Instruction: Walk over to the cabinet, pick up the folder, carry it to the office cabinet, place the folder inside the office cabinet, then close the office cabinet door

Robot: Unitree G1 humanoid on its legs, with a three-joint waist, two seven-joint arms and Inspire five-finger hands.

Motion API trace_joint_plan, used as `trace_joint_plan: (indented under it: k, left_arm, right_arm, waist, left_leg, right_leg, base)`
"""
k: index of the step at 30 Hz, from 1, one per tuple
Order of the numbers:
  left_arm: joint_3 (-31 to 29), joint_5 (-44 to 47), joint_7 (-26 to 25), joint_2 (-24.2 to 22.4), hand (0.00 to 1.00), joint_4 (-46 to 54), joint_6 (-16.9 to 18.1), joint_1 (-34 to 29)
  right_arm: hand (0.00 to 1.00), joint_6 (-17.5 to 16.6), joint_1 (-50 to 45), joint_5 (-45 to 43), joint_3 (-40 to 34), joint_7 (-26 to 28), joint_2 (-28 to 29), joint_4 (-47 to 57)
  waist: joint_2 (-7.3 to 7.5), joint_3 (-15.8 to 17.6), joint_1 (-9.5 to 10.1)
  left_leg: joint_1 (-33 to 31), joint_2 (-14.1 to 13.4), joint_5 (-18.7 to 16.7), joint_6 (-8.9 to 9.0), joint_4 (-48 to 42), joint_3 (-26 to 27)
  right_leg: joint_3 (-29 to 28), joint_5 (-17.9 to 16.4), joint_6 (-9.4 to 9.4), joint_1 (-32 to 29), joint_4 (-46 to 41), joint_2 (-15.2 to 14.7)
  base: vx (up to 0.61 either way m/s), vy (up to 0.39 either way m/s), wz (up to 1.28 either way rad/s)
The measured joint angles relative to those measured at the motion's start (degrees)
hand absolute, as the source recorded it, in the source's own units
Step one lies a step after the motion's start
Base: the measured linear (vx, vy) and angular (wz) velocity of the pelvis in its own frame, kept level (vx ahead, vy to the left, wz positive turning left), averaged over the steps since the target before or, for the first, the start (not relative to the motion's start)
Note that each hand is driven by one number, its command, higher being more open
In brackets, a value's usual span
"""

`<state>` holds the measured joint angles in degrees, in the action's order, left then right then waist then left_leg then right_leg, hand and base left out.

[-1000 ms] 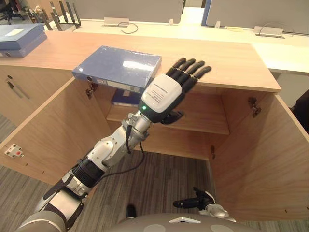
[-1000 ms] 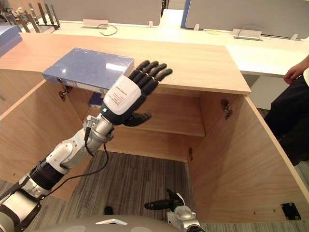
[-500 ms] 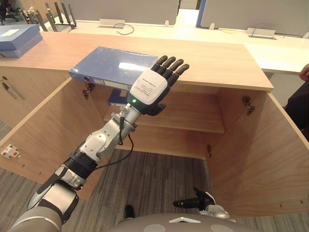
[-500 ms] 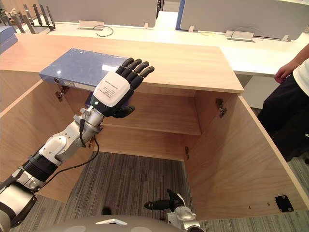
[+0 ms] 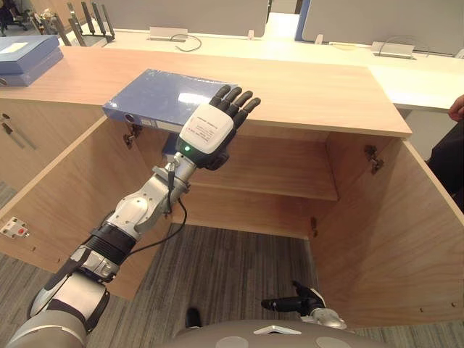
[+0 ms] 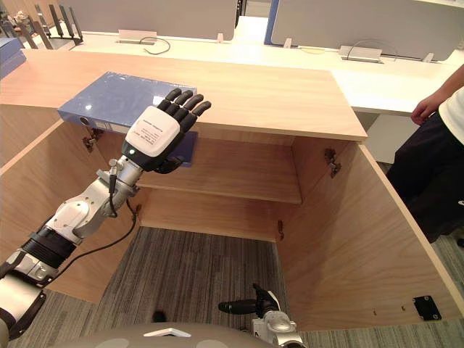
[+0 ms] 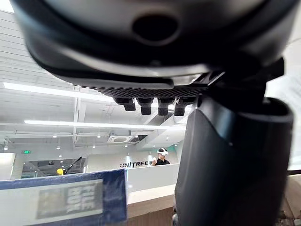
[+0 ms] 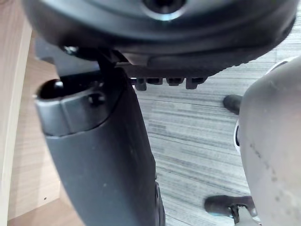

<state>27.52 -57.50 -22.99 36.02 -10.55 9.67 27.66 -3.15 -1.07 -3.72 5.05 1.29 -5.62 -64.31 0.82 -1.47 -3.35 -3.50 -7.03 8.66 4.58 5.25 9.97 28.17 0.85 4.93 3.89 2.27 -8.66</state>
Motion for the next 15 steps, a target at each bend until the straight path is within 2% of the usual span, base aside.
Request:
trace_joint_plan:
  k: [8,15]
  left_arm:
    - [-2.1,-1.41,0.04,1.51,1.0,-5.1,-1.67,-0.07]
    - [-2.35,-1.42,0.43,3.02,1.0,-7.34,-2.37,-0.06]
  right_arm:
    - [1.0,0.0,0.06,0.0,-0.03,0.05,0.91,0.05]
    - [1.0,0.0,0.19,0.01,-0.08,0.53,1.0,0.1]
  waist:
    - [1.36,0.86,0.11]
    - [1.35,1.05,-0.03]
  left_leg:
    - [0.37,0.52,-0.78,0.15,-0.01,-0.01]
    - [1.27,0.66,-1.26,0.33,-0.02,0.66]
  right_leg:
    - [0.32,0.34,0.48,1.33,1.32,-0.17]
    - [0.0,0.33,0.44,2.19,2.05,-0.15]
  base:
    - [0.03,0.003,0.01]
    - [0.05,-0.006,-0.04]
